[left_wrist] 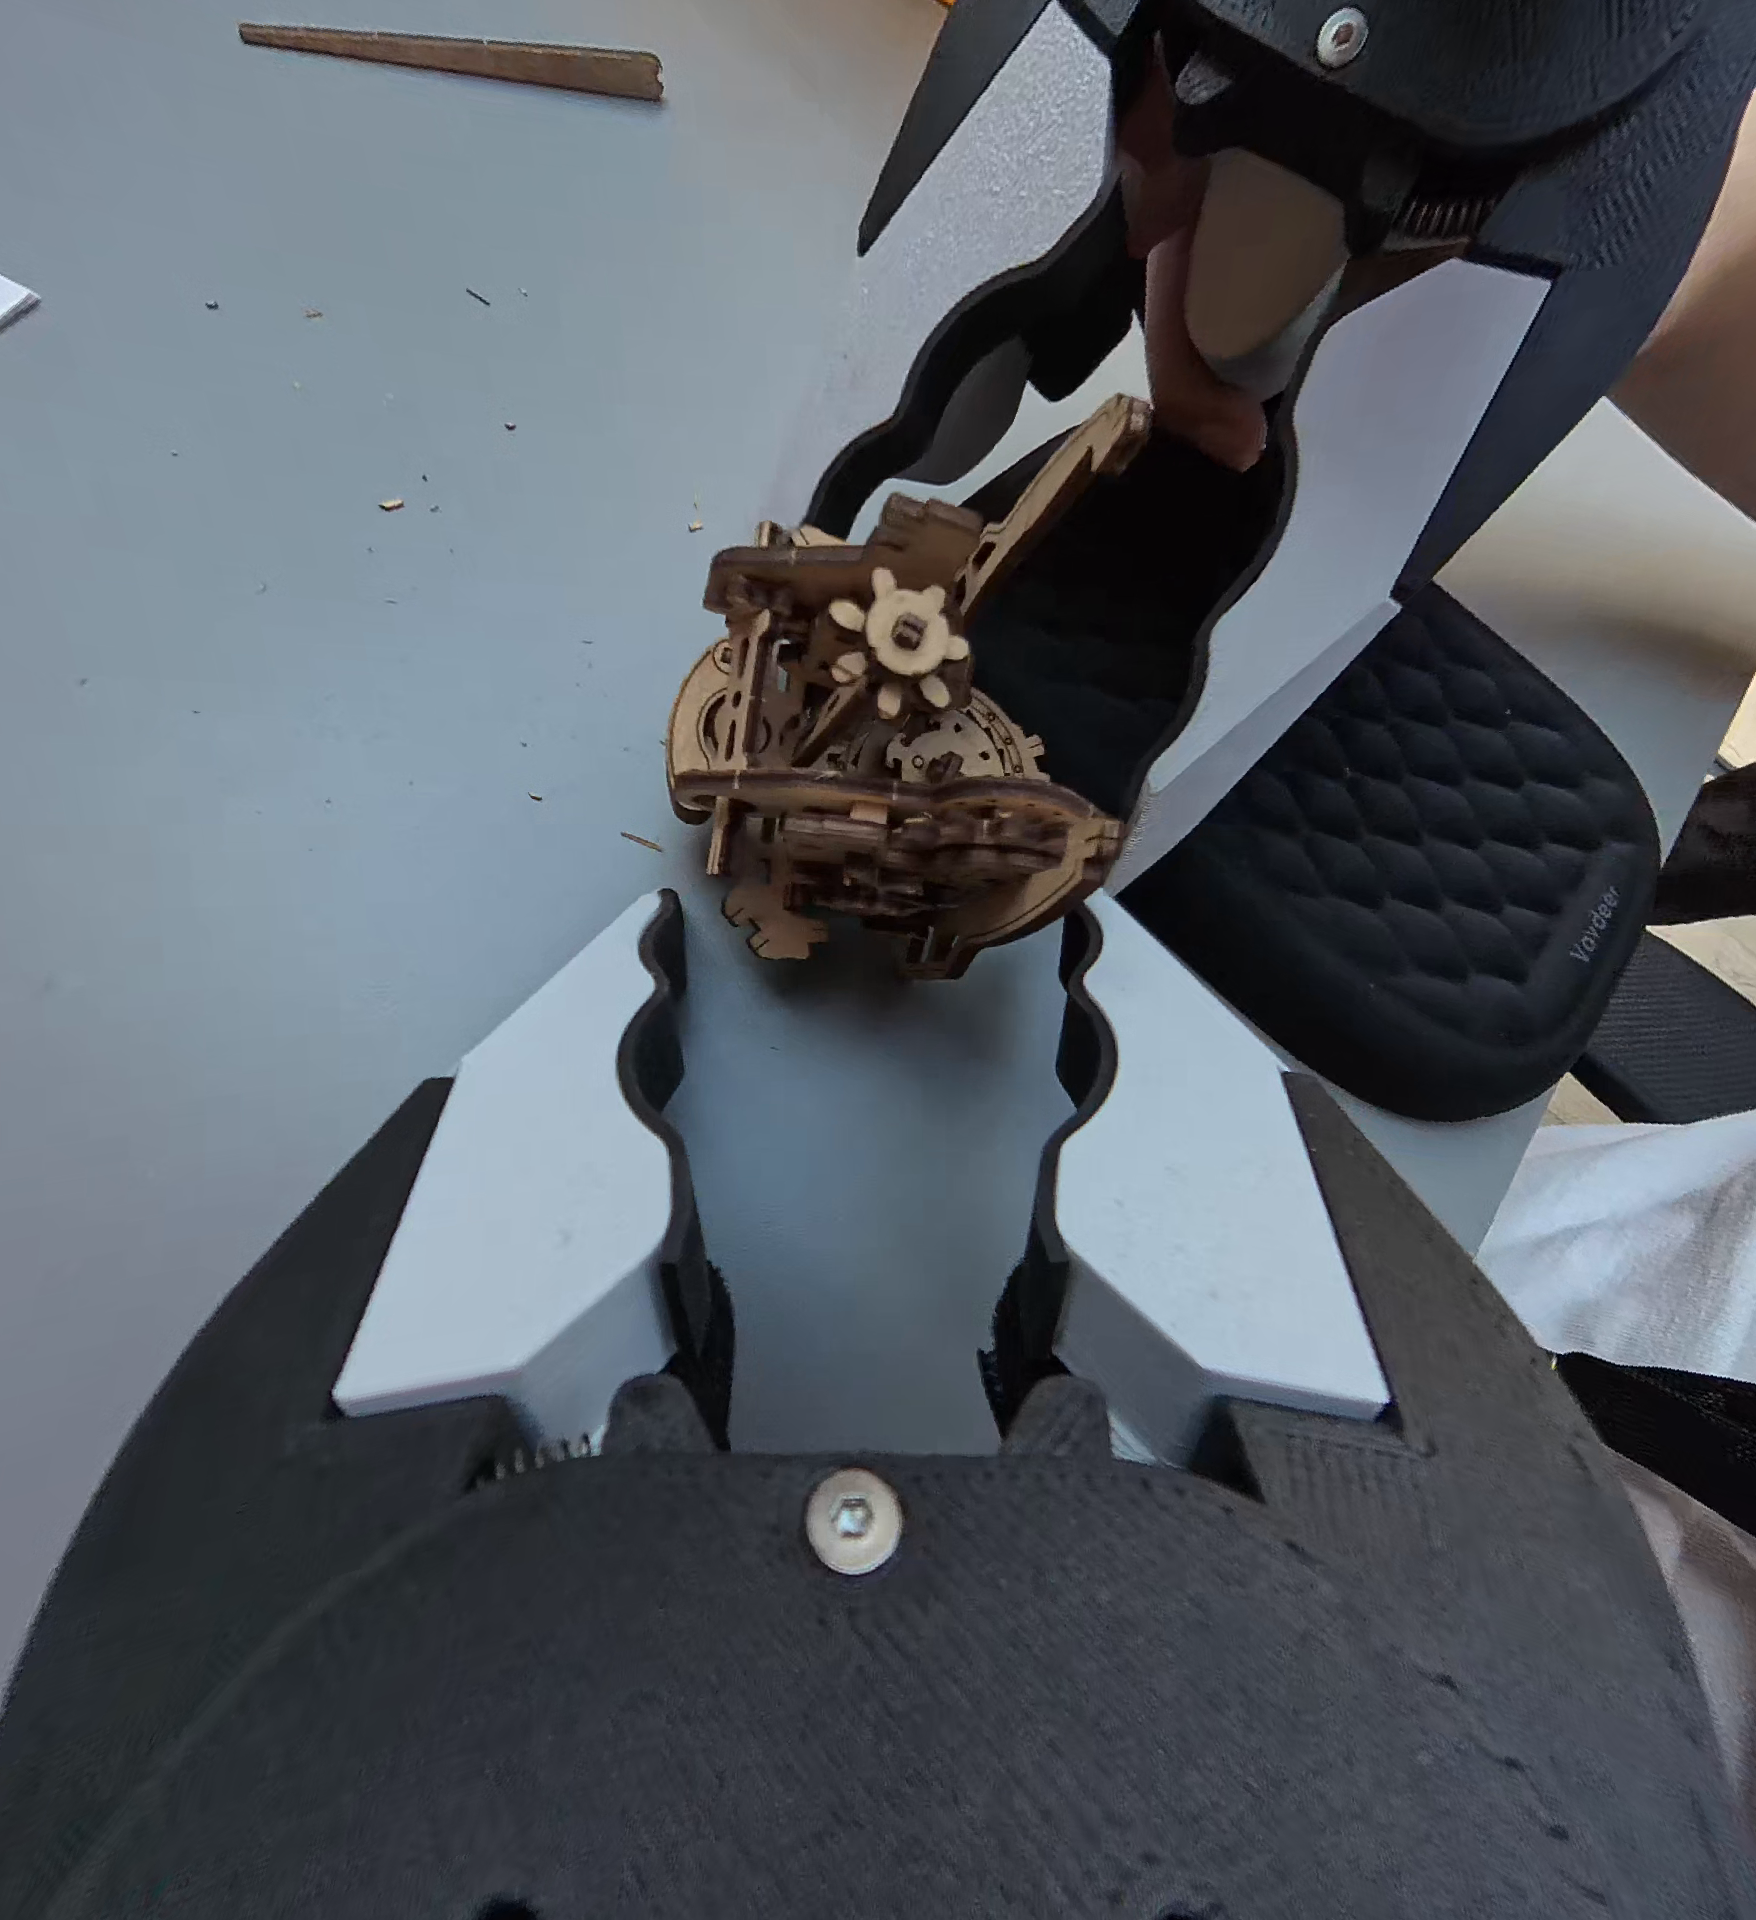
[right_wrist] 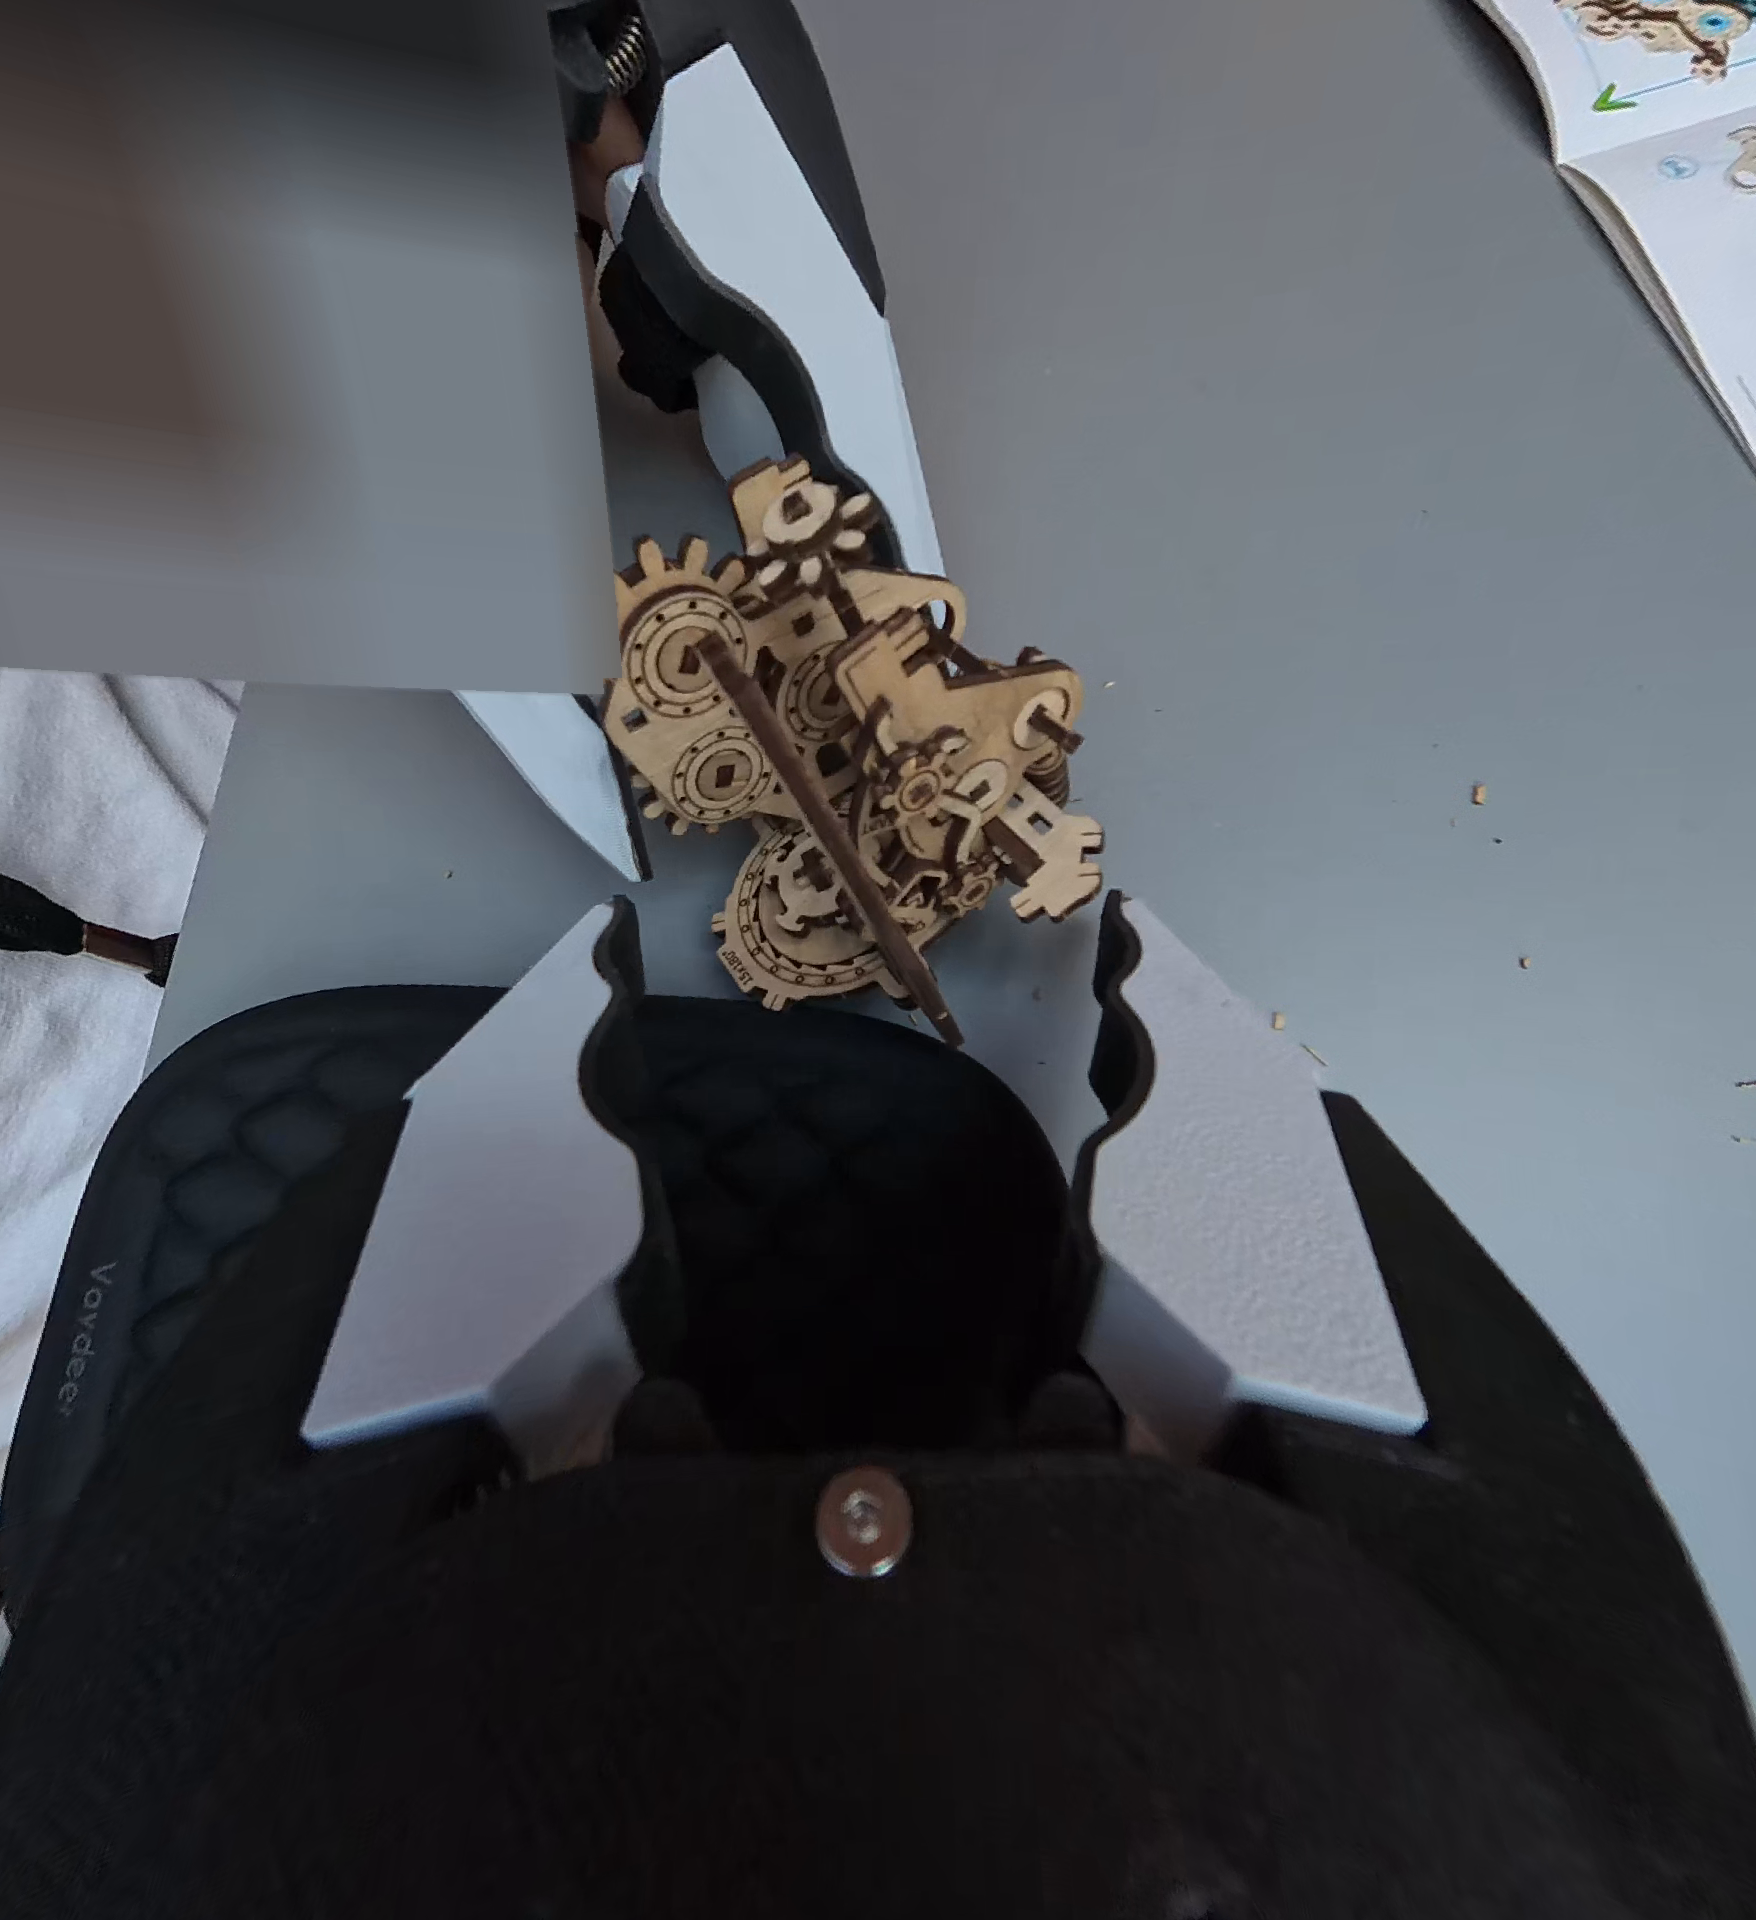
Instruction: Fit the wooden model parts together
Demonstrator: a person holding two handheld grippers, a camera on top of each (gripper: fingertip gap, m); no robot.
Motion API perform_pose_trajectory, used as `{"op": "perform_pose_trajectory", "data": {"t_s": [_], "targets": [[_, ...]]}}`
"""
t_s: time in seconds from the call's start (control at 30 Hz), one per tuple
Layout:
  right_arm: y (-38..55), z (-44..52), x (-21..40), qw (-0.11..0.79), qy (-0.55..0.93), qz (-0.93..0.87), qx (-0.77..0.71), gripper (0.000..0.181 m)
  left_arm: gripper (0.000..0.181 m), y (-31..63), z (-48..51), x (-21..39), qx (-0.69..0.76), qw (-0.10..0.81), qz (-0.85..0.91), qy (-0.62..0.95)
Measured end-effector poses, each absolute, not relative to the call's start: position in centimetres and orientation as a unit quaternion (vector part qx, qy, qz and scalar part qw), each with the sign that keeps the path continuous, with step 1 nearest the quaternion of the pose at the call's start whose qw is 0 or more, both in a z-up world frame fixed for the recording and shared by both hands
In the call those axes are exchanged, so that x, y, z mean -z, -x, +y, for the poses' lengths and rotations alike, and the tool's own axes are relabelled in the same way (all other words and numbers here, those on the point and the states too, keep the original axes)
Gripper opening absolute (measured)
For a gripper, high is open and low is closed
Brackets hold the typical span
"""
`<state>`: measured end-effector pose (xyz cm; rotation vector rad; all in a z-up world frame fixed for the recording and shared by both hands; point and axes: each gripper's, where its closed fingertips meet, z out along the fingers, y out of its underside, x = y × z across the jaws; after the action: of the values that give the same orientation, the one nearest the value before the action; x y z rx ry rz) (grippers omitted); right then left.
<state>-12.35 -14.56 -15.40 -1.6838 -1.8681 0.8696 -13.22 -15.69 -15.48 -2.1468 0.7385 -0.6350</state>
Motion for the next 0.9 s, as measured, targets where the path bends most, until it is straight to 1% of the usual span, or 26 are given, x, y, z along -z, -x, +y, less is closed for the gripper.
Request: {"op": "perform_pose_trajectory", "data": {"t_s": [0.07,0.1,0.27,0.63,0.7,0.9], "targets": [[12.31,-14.60,15.59,0.234,0.617,-0.683,-0.313,0.077,0.074,13.08,-15.70,15.44,0.251,0.383,0.283,0.843],[12.31,-14.56,15.69,0.232,0.621,-0.682,-0.309,0.075,0.073,13.09,-15.65,15.42,0.251,0.384,0.278,0.844],[12.34,-14.52,15.96,0.228,0.627,-0.682,-0.300,0.073,0.063,13.05,-15.60,15.16,0.245,0.396,0.276,0.841],[12.35,-14.60,15.98,0.242,0.627,-0.687,-0.276,0.065,0.064,13.02,-15.55,15.45,0.238,0.390,0.279,0.845],[12.35,-14.83,16.00,0.241,0.623,-0.692,-0.274,0.059,0.065,13.02,-15.54,15.60,0.235,0.387,0.280,0.847],[12.38,-14.75,15.97,0.249,0.625,-0.691,-0.265,0.059,0.064,13.02,-15.50,15.62,0.232,0.387,0.281,0.847]]}}
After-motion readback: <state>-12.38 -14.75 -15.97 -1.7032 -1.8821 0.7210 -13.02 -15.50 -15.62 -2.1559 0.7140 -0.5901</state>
